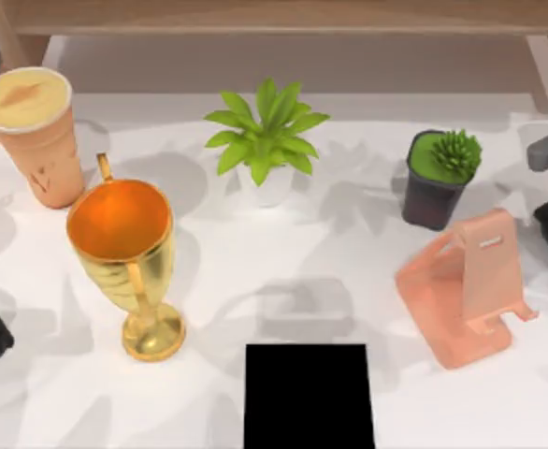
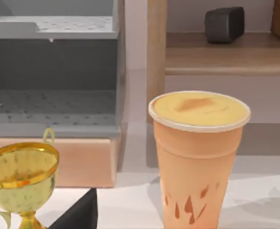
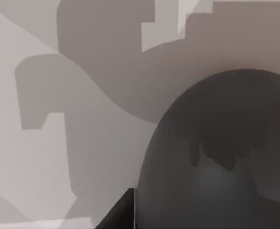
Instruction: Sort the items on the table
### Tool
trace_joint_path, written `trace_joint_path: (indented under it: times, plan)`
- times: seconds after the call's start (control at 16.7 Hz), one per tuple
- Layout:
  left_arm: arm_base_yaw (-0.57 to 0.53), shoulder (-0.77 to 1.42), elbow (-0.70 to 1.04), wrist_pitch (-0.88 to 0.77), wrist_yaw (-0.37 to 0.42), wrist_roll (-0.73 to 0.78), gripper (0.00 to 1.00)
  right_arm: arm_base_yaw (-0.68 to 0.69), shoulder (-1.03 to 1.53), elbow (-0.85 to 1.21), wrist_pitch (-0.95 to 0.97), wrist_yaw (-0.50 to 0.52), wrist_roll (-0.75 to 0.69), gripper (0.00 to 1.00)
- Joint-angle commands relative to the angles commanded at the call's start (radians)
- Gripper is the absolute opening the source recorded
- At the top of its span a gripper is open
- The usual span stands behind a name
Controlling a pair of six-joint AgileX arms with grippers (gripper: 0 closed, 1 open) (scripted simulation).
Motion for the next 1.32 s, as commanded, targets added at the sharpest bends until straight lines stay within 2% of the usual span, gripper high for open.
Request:
trace_joint_path:
  times: [0.66,1.08,1.32]
  plan:
    - [0.0,0.0,0.0,0.0,0.0,0.0,1.0,-0.002,-0.093,0.236,-0.343,-0.001,-0.004,0.0]
    - [0.0,0.0,0.0,0.0,0.0,0.0,1.0,0.006,-0.105,0.25,-0.348,-0.005,-0.011,0.0]
    - [0.0,0.0,0.0,0.0,0.0,0.0,1.0,0.099,-0.159,0.28,-0.294,-0.054,-0.139,0.0]
